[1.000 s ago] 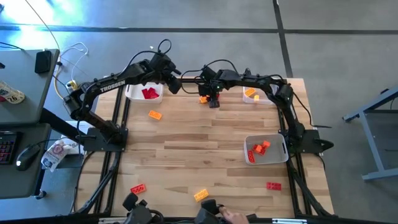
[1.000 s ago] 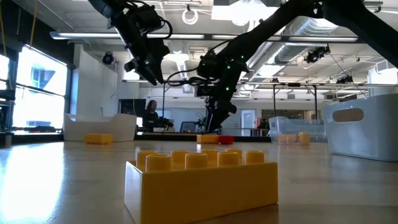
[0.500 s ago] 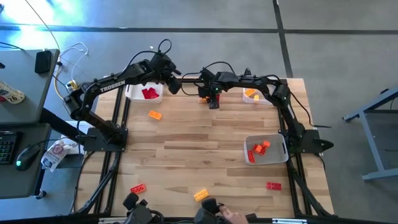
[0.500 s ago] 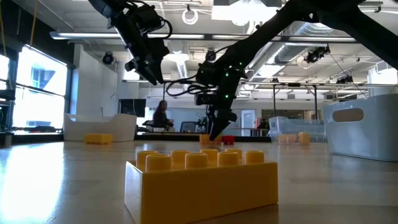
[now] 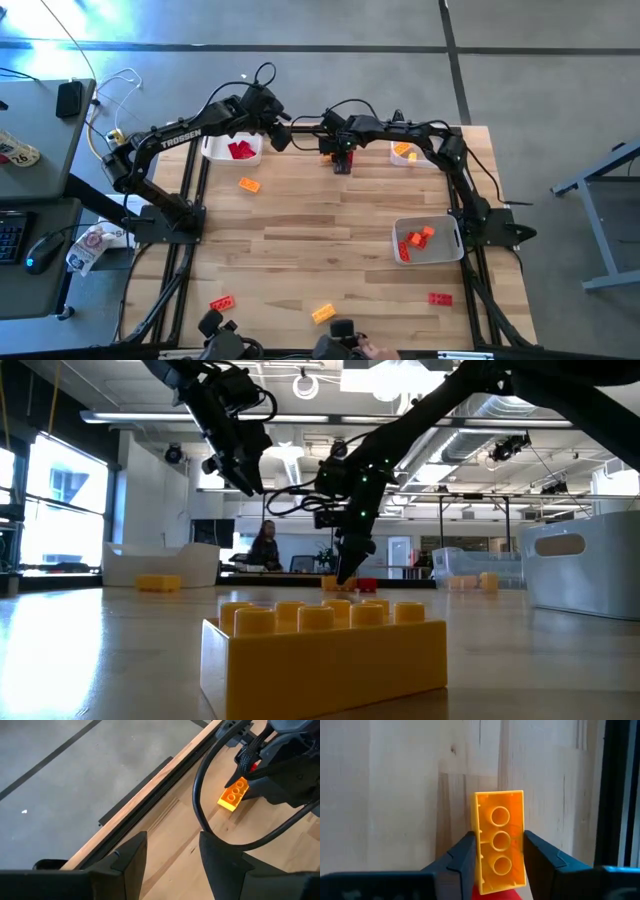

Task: Sort & place blocks by color
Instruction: Put the yellow game piece into the transparent bin, then put the orange game piece into the gray bin

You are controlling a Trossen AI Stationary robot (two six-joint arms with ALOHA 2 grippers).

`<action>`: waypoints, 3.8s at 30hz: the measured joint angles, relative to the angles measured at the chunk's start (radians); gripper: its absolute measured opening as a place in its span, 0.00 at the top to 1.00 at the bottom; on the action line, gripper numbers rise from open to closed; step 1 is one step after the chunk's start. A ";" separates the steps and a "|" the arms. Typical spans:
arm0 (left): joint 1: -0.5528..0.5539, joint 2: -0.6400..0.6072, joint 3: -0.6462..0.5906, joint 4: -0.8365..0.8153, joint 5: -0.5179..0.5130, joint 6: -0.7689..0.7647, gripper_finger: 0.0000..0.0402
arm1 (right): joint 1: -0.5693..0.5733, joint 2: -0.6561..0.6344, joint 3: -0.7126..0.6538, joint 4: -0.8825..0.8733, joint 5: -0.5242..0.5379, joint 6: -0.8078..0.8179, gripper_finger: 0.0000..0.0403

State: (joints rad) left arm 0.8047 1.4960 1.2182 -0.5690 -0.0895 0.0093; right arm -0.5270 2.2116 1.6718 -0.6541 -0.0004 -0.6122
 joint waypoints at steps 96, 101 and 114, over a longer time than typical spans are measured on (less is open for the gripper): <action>-1.180 -0.011 0.000 -0.621 0.065 -0.754 0.58 | -0.324 -0.837 -0.757 -0.076 0.149 0.770 0.44; -1.286 -0.011 -0.037 -0.574 0.025 -0.931 0.58 | -0.282 -0.921 -0.757 -0.040 0.148 0.770 0.44; -1.531 -0.011 -0.176 -0.446 0.007 -1.299 0.58 | -0.222 -1.042 -0.757 0.041 0.147 0.771 0.44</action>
State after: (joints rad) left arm -0.7262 1.4845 1.0418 -1.0152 -0.0825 -1.2897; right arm -0.7494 1.1694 0.9146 -0.6130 0.1467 0.1585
